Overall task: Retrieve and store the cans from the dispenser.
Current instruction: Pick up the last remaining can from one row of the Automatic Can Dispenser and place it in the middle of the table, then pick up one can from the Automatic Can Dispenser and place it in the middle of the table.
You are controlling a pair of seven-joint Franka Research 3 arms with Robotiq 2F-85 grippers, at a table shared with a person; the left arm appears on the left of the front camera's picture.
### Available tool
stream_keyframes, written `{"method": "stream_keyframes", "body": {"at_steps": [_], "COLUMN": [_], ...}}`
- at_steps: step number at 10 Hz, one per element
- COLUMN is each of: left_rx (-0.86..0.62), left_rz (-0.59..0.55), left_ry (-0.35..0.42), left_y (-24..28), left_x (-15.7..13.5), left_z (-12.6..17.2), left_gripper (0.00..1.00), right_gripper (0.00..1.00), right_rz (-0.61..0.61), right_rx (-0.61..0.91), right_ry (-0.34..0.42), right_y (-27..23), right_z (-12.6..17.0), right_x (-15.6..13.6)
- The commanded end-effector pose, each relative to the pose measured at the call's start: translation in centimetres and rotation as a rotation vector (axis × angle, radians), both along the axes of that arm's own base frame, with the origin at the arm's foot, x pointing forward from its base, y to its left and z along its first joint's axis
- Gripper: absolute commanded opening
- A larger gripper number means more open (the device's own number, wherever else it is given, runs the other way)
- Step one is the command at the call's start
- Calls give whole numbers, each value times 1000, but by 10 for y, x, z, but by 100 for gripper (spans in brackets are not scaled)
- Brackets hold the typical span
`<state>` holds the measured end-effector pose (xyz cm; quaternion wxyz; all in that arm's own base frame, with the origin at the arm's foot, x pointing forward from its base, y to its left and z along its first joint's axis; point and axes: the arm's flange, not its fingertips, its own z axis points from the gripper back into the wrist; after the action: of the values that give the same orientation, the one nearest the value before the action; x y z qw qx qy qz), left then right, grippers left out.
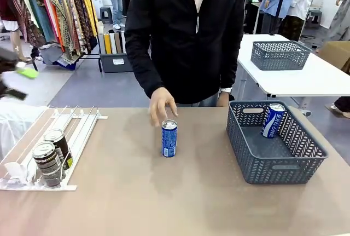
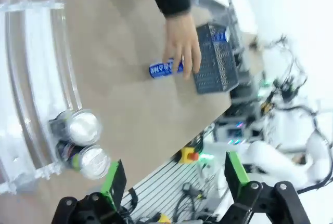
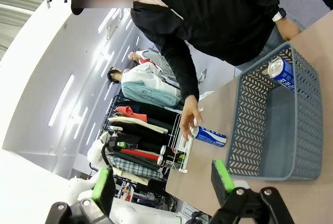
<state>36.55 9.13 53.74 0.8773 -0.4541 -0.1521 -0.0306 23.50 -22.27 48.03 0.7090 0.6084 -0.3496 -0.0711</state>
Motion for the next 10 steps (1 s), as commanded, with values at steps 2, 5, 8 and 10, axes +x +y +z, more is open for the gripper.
{"method": "stream_keyframes", "body": {"at_steps": [2,5,8,10], "left_rx": [-227,-162,-162,-162], "left_rz": [160,158,158,158], "left_ry": [-49,8,8,8], "left_y": [48,59,59,59], "left_x": [-30,-29,-29,-29], "left_z": [-48,-39,-39,-39], "left_gripper": [100,100,100,100], "right_gripper": [100,100,100,100], "right_rz": [-8,-8,-8,-8], "right_rx": [16,16,16,16], "right_ry": [-25,-25,-25,-25], "right_y": [1,1,1,1], "right_z": [4,4,4,4], "right_x": [3,3,3,3]}}
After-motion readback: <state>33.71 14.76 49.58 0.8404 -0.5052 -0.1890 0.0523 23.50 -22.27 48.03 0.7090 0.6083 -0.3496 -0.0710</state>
